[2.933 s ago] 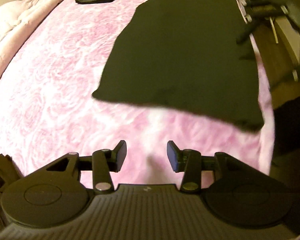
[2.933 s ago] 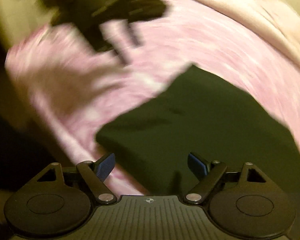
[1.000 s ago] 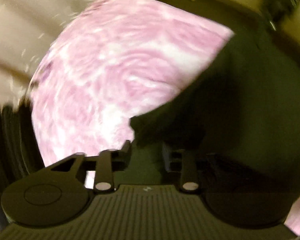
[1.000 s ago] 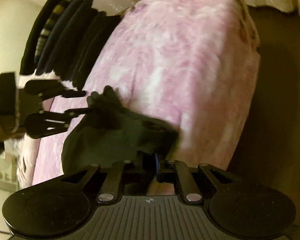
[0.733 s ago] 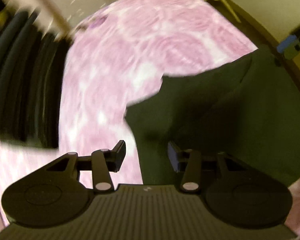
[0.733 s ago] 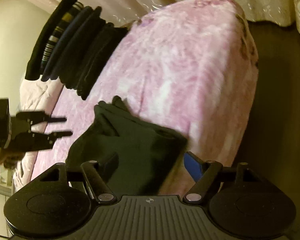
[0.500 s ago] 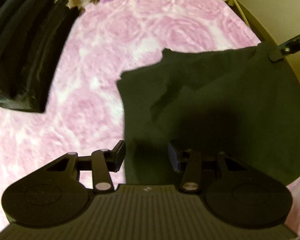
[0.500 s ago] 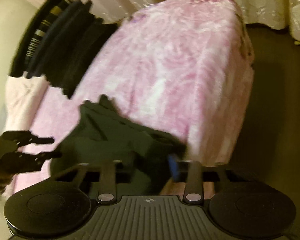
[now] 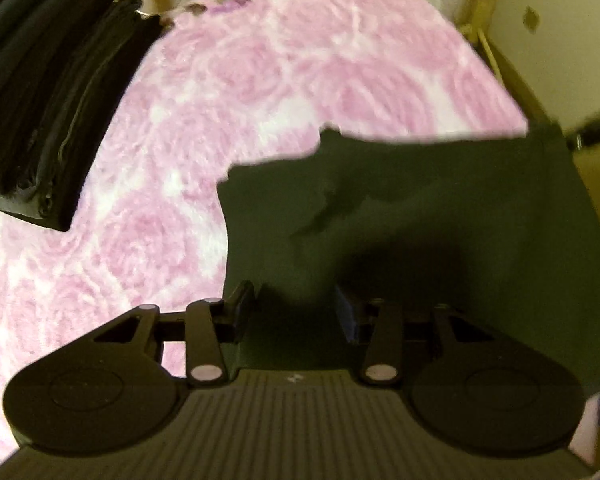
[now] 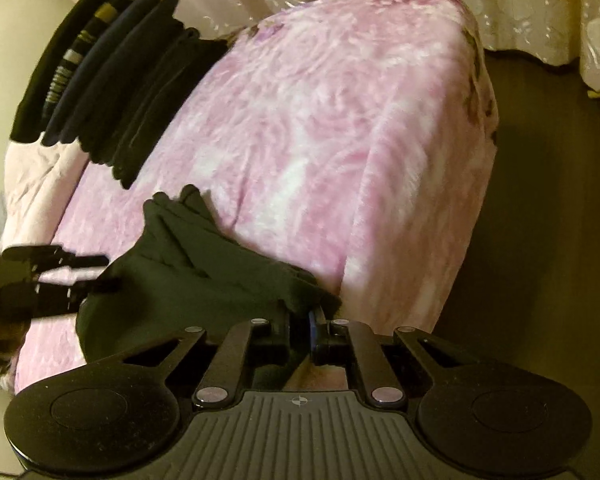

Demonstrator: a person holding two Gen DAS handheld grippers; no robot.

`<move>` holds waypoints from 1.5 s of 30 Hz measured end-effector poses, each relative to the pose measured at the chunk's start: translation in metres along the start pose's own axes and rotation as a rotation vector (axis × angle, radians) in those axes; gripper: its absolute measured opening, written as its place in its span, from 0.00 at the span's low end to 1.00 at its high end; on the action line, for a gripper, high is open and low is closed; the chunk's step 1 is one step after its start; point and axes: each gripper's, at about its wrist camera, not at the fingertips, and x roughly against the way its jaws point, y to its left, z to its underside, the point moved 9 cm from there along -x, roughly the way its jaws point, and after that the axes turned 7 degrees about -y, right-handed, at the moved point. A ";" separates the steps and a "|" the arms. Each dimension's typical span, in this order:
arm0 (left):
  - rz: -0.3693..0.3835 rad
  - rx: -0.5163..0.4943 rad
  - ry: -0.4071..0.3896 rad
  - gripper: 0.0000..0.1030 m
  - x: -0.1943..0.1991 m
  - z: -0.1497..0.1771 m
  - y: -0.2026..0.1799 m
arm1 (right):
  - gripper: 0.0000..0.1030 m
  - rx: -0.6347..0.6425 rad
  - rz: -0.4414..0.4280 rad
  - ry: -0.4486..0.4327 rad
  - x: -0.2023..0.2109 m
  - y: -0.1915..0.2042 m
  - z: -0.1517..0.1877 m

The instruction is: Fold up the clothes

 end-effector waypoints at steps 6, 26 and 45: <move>0.008 0.096 0.005 0.38 -0.040 -0.018 0.018 | 0.06 0.036 -0.030 0.037 0.000 -0.001 -0.003; -0.113 0.108 -0.022 0.36 0.062 0.053 0.012 | 0.65 0.309 -0.091 -0.033 0.045 0.089 0.024; 0.000 0.197 -0.101 0.41 0.037 0.128 -0.008 | 0.65 0.363 0.011 0.143 0.006 0.109 0.160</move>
